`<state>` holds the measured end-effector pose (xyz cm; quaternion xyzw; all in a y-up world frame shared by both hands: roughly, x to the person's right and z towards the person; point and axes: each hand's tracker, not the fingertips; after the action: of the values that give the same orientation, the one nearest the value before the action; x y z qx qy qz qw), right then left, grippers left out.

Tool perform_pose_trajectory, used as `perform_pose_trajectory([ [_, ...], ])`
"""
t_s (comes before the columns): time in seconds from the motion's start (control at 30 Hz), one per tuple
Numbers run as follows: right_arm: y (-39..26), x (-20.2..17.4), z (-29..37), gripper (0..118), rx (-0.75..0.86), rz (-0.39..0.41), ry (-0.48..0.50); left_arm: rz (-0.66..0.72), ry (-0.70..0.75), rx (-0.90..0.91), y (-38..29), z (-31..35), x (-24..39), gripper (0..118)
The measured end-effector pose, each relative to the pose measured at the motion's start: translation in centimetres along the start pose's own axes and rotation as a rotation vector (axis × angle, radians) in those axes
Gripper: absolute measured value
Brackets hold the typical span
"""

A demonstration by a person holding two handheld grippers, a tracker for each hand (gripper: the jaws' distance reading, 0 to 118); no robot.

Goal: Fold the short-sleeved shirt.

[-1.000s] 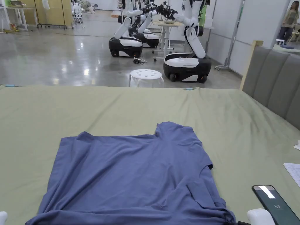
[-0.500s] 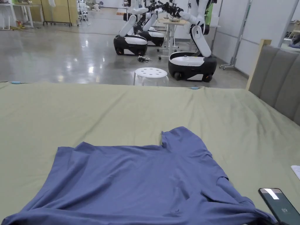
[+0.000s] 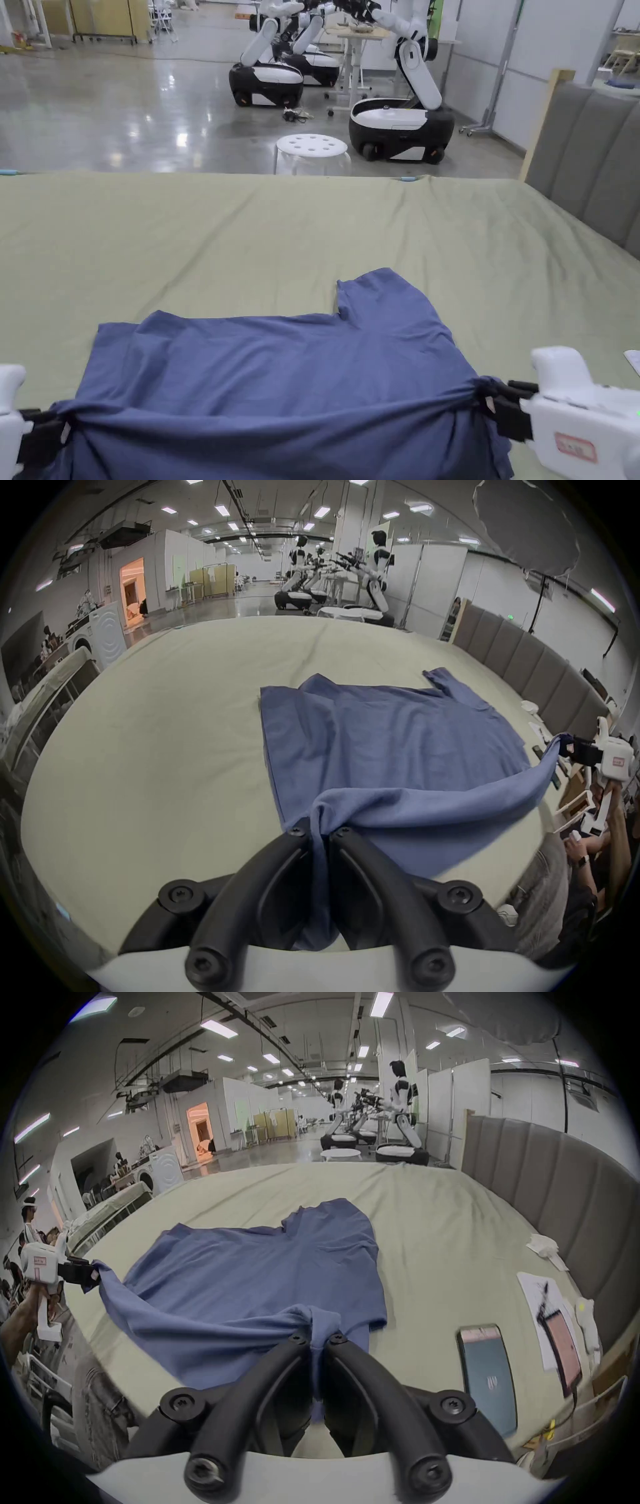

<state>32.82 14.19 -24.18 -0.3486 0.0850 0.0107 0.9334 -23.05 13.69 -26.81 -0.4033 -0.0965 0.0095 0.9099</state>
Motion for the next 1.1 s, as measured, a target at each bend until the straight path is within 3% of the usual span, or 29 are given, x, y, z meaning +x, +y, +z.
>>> perform_pose_trajectory([
  [0.3, 4.0, 1.3, -9.7, 14, -0.148, 0.046, -0.087, 0.009, 0.053, -0.11, 3.6, -8.0, -0.5, 9],
  [0.37, 3.8, 1.2, -10.7, 25, -0.177, 0.077, -0.118, 0.007, 0.067, -0.119, 3.3, -8.7, -0.4, 31],
  [0.4, 3.7, 1.1, -11.1, 28, -0.189, 0.092, -0.15, -0.005, 0.093, -0.122, 3.1, -8.8, -0.4, 55],
  [0.43, 3.5, 0.9, -11.2, 35, -0.174, 0.115, -0.18, -0.007, 0.123, -0.105, 2.8, -8.7, -0.6, 88],
  [0.47, 3.5, 0.8, -11.1, 43, -0.16, 0.119, -0.204, -0.009, 0.134, -0.093, 2.5, -8.6, -0.7, 105],
  [0.5, 3.2, 0.6, -10.5, 49, -0.124, 0.109, -0.219, 0.002, 0.139, -0.055, 2.2, -8.1, -1.0, 112],
  [0.6, 2.7, -0.3, -6.0, 76, 0.177, 0.067, -0.223, 0.069, 0.105, 0.163, 0.6, -4.2, -1.1, 115],
  [0.67, 2.4, -1.4, -2.7, 81, 0.337, 0.073, -0.273, 0.05, 0.102, 0.257, -0.1, -1.3, -0.6, 115],
  [0.7, 2.4, -2.0, -1.1, 81, 0.379, 0.095, -0.276, 0.044, 0.101, 0.293, -0.4, 0.2, -0.5, 115],
  [0.73, 2.4, -2.7, 0.4, 91, 0.403, 0.104, -0.267, 0.032, 0.069, 0.329, -0.8, 1.9, -0.2, 115],
  [0.77, 2.3, -3.3, 1.6, 93, 0.415, 0.1, -0.265, 0.016, 0.018, 0.352, -1.2, 3.4, 0.1, 115],
  [0.83, 1.3, -4.5, 4.2, 92, 0.443, 0.064, -0.217, 0.039, 0.039, 0.456, -2.7, 6.6, 1.0, 106],
  [0.87, 0.7, -5.0, 5.2, 87, 0.459, 0.045, -0.217, 0.046, 0.042, 0.531, -3.5, 7.9, 1.4, 93],
  [0.9, 0.0, -5.5, 6.2, 73, 0.491, 0.028, -0.226, 0.072, 0.071, 0.552, -4.2, 9.2, 1.8, 77],
  [0.93, -0.6, -6.0, 7.1, 38, 0.492, 0.034, -0.238, 0.089, 0.079, 0.56, -4.7, 10.2, 2.1, 47],
  [0.97, -1.0, -6.4, 7.8, 12, 0.499, 0.023, -0.252, 0.108, 0.082, 0.581, -5.2, 11.0, 2.2, 18],
  [1.0, -1.6, -6.7, 8.6, 6, 0.517, 0.012, -0.259, 0.134, 0.097, 0.6, -5.9, 12.0, 2.4, 6],
  [1.1, -2.8, -7.8, 11.0, 4, 0.55, -0.008, -0.216, 0.162, 0.059, 0.631, -7.3, 14.2, 2.4, 0],
])
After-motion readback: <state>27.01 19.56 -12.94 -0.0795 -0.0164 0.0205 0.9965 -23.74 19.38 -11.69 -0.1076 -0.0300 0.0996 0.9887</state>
